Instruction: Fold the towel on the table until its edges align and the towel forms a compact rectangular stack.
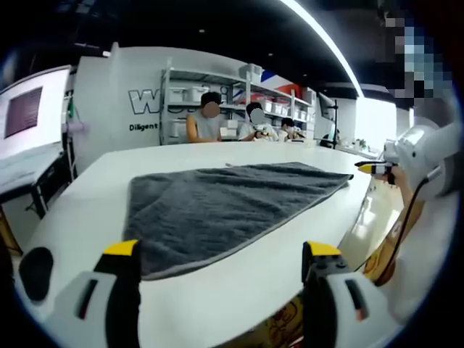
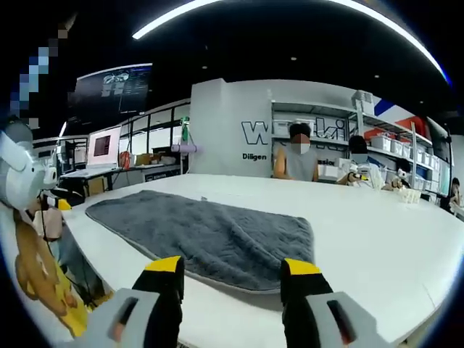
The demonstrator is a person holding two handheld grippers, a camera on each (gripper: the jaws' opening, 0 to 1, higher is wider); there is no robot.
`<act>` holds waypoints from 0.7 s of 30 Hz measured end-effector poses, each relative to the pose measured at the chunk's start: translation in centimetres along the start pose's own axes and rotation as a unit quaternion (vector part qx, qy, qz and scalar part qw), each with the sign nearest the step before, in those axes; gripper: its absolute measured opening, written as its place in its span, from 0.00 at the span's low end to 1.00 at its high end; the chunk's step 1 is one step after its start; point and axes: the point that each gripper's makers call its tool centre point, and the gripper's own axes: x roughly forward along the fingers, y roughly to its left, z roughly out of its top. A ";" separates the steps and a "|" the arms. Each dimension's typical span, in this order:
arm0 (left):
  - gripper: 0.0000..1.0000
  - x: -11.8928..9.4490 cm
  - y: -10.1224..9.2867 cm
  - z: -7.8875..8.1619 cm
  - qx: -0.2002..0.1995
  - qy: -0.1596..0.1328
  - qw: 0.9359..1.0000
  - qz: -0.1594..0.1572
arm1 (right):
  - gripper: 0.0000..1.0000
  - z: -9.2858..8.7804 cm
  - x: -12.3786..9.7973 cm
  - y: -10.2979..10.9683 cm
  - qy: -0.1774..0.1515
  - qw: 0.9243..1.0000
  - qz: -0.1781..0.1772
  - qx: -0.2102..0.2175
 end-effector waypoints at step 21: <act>0.97 -0.1 -0.3 -0.1 -0.001 0.002 1.000 -0.004 | 0.85 -0.4 0.4 1.7 0.014 0.999 0.034 0.000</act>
